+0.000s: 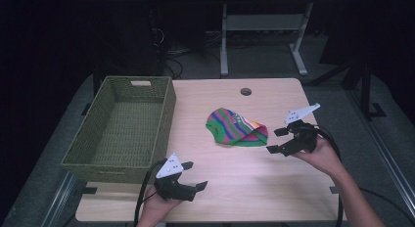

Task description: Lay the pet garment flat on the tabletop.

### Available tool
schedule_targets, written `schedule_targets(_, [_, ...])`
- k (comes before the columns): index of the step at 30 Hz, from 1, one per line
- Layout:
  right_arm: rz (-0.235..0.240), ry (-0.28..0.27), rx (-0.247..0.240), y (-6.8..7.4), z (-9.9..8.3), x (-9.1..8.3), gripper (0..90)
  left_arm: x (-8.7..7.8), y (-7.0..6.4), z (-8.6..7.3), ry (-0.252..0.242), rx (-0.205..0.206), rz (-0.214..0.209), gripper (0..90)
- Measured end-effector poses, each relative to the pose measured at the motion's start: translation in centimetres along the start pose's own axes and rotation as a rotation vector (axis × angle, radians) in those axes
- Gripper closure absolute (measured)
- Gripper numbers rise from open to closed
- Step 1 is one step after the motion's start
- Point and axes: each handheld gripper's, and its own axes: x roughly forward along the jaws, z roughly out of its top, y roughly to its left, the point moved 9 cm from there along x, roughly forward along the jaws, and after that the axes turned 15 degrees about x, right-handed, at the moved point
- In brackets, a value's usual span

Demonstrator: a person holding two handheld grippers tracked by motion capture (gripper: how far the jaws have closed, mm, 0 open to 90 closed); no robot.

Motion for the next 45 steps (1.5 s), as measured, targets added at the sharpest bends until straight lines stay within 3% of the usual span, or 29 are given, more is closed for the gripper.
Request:
schedule_targets(7, [0.026,0.068,-0.005,0.0,2.2,1.9,20.2,0.1,-0.1,0.0,0.005,0.012,0.001,16.8])
schedule_targets(12, [0.012,0.113,-0.022,-0.2,3.5,3.2,20.2,0.1,0.0,0.0,0.007,0.011,0.001,16.8])
schedule_targets(17, [-0.017,0.162,-0.045,-0.8,5.2,5.6,20.3,0.0,0.0,0.0,0.007,0.015,0.001,16.8])
schedule_targets(23, [-0.025,0.174,-0.061,-0.5,6.8,7.4,21.4,0.0,0.0,0.0,0.003,0.008,-0.002,16.8])
schedule_targets(39, [-0.088,0.266,-0.064,-0.8,8.5,12.5,25.4,0.0,0.1,0.1,-0.005,0.004,-0.002,16.8])
schedule_targets(42, [-0.093,0.279,-0.037,-1.2,8.4,13.2,29.7,0.0,0.0,0.1,-0.004,0.008,-0.004,16.8])
schedule_targets(45, [-0.14,0.304,-0.028,-2.2,8.0,13.7,32.1,0.0,0.0,0.1,-0.003,0.01,-0.005,16.8])
